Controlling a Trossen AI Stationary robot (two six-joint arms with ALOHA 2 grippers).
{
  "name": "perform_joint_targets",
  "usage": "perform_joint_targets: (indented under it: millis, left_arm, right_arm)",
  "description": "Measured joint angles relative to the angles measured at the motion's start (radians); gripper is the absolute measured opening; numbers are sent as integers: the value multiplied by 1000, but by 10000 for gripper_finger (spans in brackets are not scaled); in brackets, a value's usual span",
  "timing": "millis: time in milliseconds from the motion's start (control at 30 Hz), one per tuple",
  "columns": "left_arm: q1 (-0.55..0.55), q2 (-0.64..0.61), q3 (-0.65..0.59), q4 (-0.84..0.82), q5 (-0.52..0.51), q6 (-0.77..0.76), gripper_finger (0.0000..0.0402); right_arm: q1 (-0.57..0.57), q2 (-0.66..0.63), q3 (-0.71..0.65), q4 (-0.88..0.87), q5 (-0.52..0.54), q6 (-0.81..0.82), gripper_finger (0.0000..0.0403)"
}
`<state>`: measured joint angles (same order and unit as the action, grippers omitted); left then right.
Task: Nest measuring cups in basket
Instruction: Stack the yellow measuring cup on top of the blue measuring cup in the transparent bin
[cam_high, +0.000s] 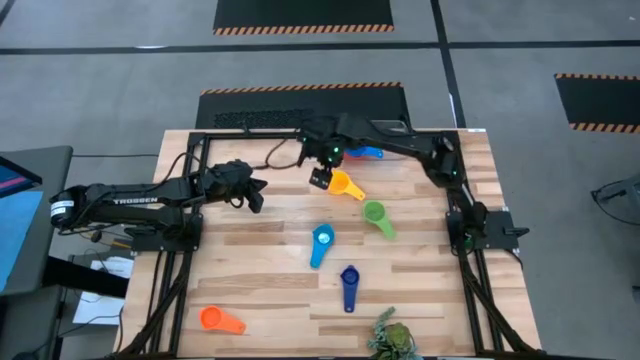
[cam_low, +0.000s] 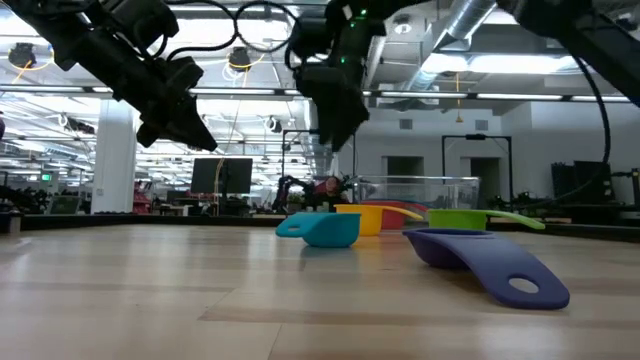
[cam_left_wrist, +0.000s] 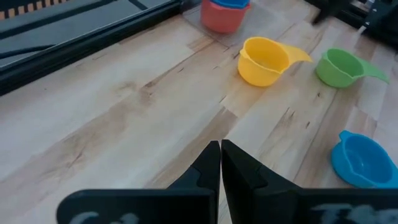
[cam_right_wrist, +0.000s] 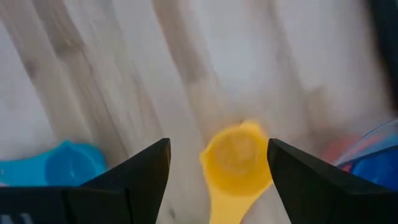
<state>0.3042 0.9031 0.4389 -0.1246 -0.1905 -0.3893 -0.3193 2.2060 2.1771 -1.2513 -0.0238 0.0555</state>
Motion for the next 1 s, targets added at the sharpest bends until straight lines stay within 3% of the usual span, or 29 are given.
perform_joint_targets:
  millis: [367, 633, 800, 1000]
  left_arm:
    - [0, 0, 0, 0, -4, 2, 0]
    - [0, 0, 0, 0, -4, 3, 0]
    - [0, 0, 0, 0, -4, 2, 0]
    - [0, 0, 0, 0, -14, 3, 0]
  right_arm:
    - [10, 109, -1, -62, 47, 128, 292]
    - [50, 85, 2, -95, 212, 128, 283]
    - [77, 88, -14, -171, 210, 115, 281]
    - [112, 15, -135, -150, 210, 90, 281]
